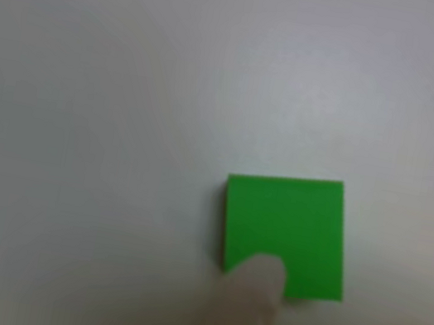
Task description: Pick up green cube and drop it in the blue box
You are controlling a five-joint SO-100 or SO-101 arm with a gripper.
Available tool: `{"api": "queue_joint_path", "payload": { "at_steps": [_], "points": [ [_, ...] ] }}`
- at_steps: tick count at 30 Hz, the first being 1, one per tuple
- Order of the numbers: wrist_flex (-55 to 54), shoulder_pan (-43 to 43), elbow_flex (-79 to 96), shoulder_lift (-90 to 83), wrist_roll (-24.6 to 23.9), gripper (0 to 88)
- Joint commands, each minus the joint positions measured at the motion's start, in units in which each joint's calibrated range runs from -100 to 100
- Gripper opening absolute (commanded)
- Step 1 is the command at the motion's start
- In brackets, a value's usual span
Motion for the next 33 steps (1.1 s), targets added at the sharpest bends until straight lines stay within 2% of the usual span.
{"api": "queue_joint_path", "payload": {
  "at_steps": [1,11,33],
  "points": [
    [-0.07,-0.56,-6.17,1.62,0.24,32.6],
    [-0.07,-3.62,-7.43,2.62,0.29,32.6],
    [-0.72,-3.39,-11.2,8.48,0.29,32.6]
  ]
}}
